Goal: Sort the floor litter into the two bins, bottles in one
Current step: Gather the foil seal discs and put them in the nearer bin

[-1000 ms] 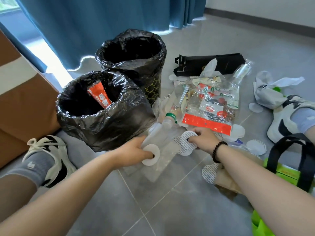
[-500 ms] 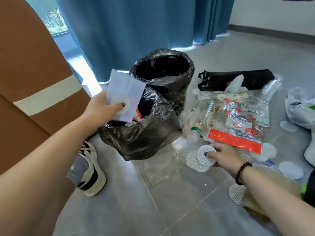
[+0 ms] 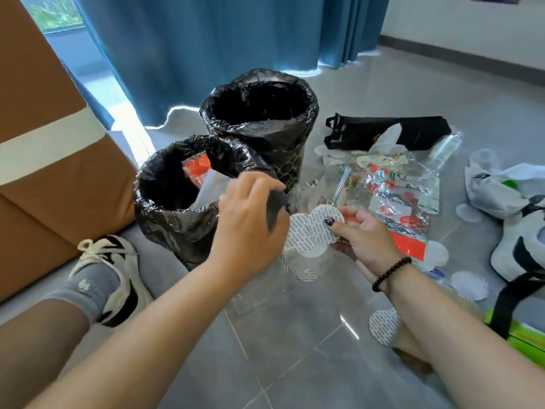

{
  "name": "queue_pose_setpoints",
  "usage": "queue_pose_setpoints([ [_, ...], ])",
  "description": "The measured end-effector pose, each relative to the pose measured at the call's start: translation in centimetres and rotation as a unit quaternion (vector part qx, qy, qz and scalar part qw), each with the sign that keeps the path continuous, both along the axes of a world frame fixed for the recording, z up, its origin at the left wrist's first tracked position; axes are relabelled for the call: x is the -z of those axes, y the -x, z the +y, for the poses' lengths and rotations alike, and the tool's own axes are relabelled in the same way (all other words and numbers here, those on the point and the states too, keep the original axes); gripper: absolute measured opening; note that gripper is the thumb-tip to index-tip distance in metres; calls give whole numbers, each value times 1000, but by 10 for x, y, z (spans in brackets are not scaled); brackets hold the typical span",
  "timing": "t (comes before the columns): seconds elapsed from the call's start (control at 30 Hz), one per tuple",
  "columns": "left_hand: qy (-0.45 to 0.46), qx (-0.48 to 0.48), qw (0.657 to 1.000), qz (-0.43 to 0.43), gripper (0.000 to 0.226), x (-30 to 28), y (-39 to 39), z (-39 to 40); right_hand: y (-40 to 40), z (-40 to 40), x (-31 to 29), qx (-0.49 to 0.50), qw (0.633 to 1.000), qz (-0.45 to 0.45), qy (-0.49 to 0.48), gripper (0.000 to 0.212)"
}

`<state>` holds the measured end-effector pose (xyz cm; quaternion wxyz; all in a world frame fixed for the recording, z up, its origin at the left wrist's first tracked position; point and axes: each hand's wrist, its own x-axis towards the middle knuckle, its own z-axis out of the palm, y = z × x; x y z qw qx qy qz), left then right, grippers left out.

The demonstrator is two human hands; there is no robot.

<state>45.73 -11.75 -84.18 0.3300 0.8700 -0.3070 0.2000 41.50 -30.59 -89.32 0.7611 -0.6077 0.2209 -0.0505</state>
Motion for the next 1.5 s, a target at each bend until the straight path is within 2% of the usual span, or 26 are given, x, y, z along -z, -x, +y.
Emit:
queue_pose_setpoints([
  [0.07, -14, 0, 989, 150, 18, 1, 9, -12, -1, 1, -9, 7, 999, -24, -22, 17],
  [0.13, 2, -10, 960, 281, 18, 5, 10, -18, 0, 2, -16, 11, 998, -42, -42, 16],
  [0.2, 60, -4, 931, 359, 28, 7, 6, -18, 0, 2, -21, 8, 997, -51, -55, 16],
  [0.27, 94, 12, 914, 395, 28, 5, 3, -14, 0, 2, -23, 5, 997, -52, -57, 15],
  [0.4, 112, 0, 926, 360, 17, -2, -4, -3, -2, 4, -20, 23, 997, -47, -52, 11],
  [0.63, 183, -100, 951, 227, 13, -34, -43, 34, -2, 2, -16, 60, 997, -17, -38, 11],
  [0.73, 194, -151, 948, 201, 10, -40, -55, 56, 0, 2, -13, 62, 997, -9, -40, 12],
  [0.87, 130, -216, 948, 192, 10, -33, -68, 81, -2, 6, -9, 57, 998, 4, -28, 10],
  [1.1, 35, -224, 963, 150, 14, -25, -66, 91, -3, 14, -7, 51, 999, 12, -11, 14],
  [1.23, -23, -242, 969, 50, 19, -30, -61, 84, -3, 16, -11, 46, 999, 7, -19, 10],
  [1.3, -19, -199, 980, 5, 16, -35, -52, 67, -3, 16, -14, 47, 999, 1, -22, 10],
  [1.37, -20, -123, 992, 27, 11, -38, -36, 44, -2, 17, -19, 48, 998, -12, -25, 10],
  [1.43, -20, -59, 991, 119, 4, -36, -19, 22, -2, 18, -26, 50, 998, -26, -32, 11],
  [1.5, -19, -12, 976, 217, 6, -30, -6, 4, -1, 18, -33, 45, 998, -39, -34, 11],
])
